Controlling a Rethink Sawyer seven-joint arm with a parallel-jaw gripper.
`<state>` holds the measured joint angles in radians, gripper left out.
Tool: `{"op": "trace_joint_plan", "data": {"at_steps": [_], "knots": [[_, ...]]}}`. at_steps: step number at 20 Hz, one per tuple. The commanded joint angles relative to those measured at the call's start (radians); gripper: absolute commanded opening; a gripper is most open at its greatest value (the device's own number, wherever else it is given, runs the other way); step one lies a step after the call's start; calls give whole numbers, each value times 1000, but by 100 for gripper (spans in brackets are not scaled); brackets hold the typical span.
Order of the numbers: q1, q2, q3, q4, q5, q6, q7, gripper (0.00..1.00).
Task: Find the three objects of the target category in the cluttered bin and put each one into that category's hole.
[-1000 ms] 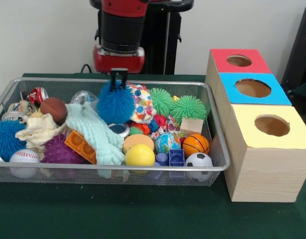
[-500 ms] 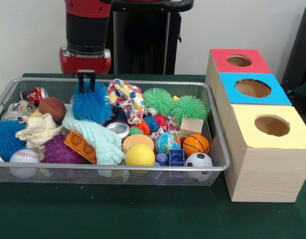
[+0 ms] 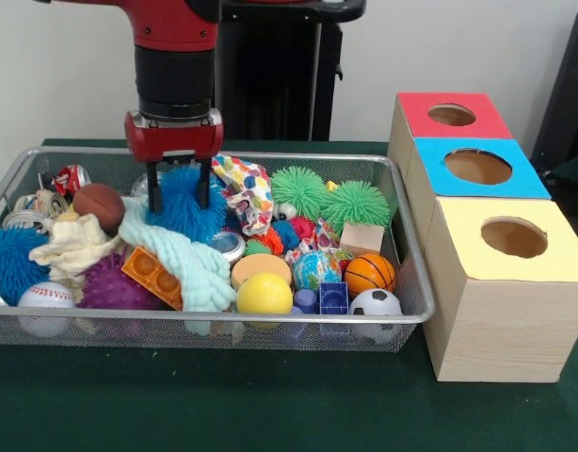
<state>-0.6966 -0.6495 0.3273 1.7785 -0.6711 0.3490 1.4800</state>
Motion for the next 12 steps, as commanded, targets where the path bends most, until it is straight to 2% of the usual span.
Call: {"op": "trace_joint_plan", "data": {"at_steps": [1, 7, 12], "knots": [[-28, -15, 129, -30, -41, 69, -149, 100], [-32, -80, 160, 2, 25, 134, -114, 100], [25, -169, 140, 15, 41, 197, -95, 100]]}}
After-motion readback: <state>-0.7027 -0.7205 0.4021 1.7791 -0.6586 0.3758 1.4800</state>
